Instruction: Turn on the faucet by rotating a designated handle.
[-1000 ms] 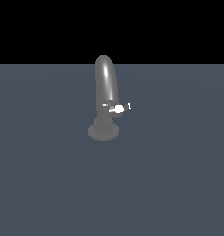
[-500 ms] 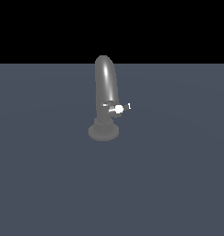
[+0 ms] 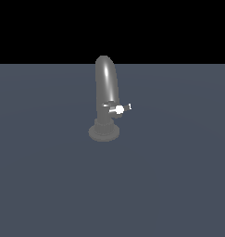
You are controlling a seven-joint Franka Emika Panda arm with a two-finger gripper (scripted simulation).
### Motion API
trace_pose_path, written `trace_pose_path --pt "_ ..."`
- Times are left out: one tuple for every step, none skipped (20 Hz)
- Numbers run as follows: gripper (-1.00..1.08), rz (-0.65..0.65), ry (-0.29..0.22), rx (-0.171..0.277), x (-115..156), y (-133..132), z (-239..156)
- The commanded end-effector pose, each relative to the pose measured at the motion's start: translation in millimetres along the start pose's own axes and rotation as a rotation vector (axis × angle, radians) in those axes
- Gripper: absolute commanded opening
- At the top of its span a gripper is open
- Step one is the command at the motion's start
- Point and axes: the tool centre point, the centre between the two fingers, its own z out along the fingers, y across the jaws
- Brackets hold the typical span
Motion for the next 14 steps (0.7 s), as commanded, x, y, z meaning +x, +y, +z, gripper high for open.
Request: trace_pose_path --pt "-1.00 0.035 -0.043 0.014 13 -4 -1" --pt "-1.00 0.049 -0.061 0.020 18 -5 -1" --pt "-1.00 0.063 -0.078 0.026 23 -7 -1" --pt "-1.00 0.078 -0.095 0.032 28 -8 -1" --pt "-1.00 0.092 -0.113 0.038 34 -9 -1" --pt "-1.00 0.106 -0.130 0.043 39 -10 0" --pt "-1.00 0.120 -0.148 0.049 44 -11 0" --pt "-1.00 0.134 -0.165 0.055 50 -12 0" --pt "-1.00 0.149 -0.183 0.061 55 -13 1" --pt "-1.00 0.163 -0.201 0.067 60 -14 1" --pt "-1.00 0.177 -0.219 0.073 66 -14 2" --pt "-1.00 0.192 -0.236 0.079 71 -15 3" --pt "-1.00 0.206 -0.254 0.085 77 -15 4" --pt "-1.00 0.220 -0.272 0.091 82 -16 5"
